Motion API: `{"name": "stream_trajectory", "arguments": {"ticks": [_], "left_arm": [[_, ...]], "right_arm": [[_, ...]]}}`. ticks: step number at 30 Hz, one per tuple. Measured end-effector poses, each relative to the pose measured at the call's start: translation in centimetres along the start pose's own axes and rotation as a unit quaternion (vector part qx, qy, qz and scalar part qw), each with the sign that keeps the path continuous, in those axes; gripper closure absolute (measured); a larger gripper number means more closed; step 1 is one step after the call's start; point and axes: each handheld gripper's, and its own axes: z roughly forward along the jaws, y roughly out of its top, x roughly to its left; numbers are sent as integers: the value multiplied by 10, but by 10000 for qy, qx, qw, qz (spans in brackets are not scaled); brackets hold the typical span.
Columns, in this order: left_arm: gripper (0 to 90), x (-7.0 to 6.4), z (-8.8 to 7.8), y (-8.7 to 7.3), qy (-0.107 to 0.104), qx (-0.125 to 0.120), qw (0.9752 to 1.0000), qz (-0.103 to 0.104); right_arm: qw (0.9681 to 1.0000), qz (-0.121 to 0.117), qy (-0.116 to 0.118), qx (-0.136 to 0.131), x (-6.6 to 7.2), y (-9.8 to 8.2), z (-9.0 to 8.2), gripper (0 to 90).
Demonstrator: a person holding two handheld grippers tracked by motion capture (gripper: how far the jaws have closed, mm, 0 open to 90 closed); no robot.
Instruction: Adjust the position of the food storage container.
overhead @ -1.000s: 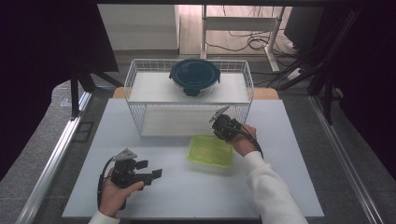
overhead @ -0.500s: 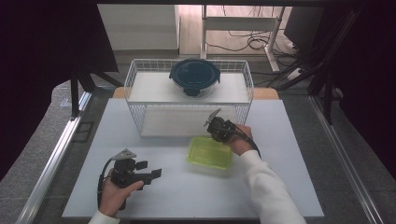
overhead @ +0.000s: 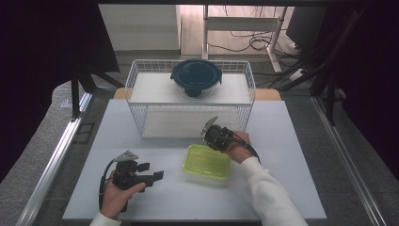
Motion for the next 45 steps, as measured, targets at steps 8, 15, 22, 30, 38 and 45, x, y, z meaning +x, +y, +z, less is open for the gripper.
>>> {"name": "stream_trajectory", "arguments": {"ticks": [8, 15, 22, 30, 38, 45], "left_arm": [[241, 1, 1, -1, 14, 20, 10000, -29], [241, 3, 1, -1, 36, 29, 10000, -41], [242, 4, 1, -1, 48, 23, 10000, -72], [242, 4, 1, -1, 62, 12, 9999, -81], [241, 6, 0, -2, 77, 4, 9999, -109], [240, 6, 1, -2, 87, 9, 9999, -107]], "right_arm": [[9995, -219, 170, -119, 19, 3, -2, 886], [9987, -335, 312, -210, 30, 6, -2, 886], [9976, -398, 479, -296, 39, 7, -2, 886], [9968, -470, 544, -362, 44, 6, -3, 886], [9970, -96, 151, -757, 42, -6, -26, 886], [9905, 698, 160, -1176, 40, -44, -55, 851]]}}
